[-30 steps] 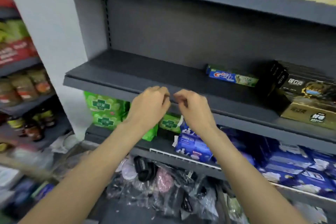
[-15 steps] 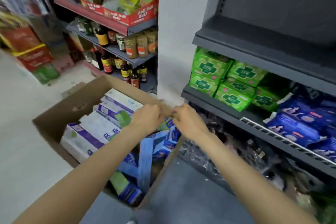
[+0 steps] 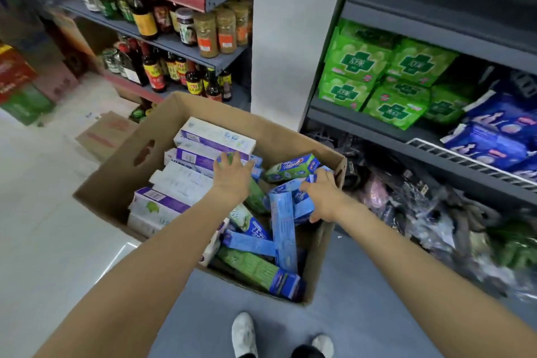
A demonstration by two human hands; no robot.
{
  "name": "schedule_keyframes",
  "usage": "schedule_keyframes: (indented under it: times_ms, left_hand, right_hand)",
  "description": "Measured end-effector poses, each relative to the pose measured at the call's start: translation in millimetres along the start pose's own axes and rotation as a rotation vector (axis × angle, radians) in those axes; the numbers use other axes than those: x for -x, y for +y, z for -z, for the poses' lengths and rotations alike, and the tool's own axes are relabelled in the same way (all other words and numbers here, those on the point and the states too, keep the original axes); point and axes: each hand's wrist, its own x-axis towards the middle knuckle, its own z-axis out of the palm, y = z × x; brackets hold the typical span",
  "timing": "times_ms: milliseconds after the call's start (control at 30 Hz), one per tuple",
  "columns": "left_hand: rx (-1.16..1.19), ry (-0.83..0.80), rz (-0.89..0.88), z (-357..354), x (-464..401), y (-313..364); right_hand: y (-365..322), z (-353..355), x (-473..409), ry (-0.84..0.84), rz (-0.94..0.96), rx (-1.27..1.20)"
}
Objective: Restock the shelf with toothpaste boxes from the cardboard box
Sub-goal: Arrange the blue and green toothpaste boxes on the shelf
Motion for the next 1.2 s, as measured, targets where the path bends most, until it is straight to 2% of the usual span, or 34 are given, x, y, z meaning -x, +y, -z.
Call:
schedule_keyframes:
  times_ms: [100, 200, 300, 367, 533, 633, 767, 833, 967, 1200]
  left_hand:
    - [-0.056, 0.057, -0.011, -1.0, -3.0, -4.2]
    - [-0.104, 0.091, -0.025, 4.0, -7.7, -13.9]
    - [-0.088, 0.127, -0.103, 14.5, -13.0, -24.5]
    - [0.027, 0.191, -0.173, 25.3, -11.2, -23.9]
    - [0.751, 0.292, -0.262, 65.7, 2.8, -12.6]
    - [1.062, 0.327, -0.315, 98.6, 8.6, -7.0]
    - [1.151, 0.470, -0.325, 141.2, 6.5, 15.9]
    - [1.241, 0.492, -0.318, 164.3, 2.1, 32.7]
    - [1.355, 0.480, -0.405, 211.3, -3.9, 79.7]
    - [1.433, 0.387, -0.470, 277.3, -12.8, 207.6]
  right_hand:
    - [-0.5, -4.8, 0.3, 0.061, -0.014, -0.053]
    - [1.4, -4.7, 1.4, 0.057, -0.061, -0.237]
    - [4.3, 1.1, 5.6, 0.189, -0.030, -0.414]
    - [5.3, 8.8, 9.6, 0.293, -0.001, -0.469]
    - [2.5, 44.8, 27.7, 0.554, 0.014, -0.667]
    - [7.1, 72.4, 39.1, 0.670, -0.050, -0.925]
    - [30.6, 108.5, 52.9, 0.838, -0.081, -1.265]
    - [46.5, 124.6, 65.2, 0.923, -0.062, -1.403]
    - [84.7, 150.4, 97.6, 0.973, 0.014, -1.595]
    - [194.2, 194.9, 151.7, 1.133, 0.046, -1.727]
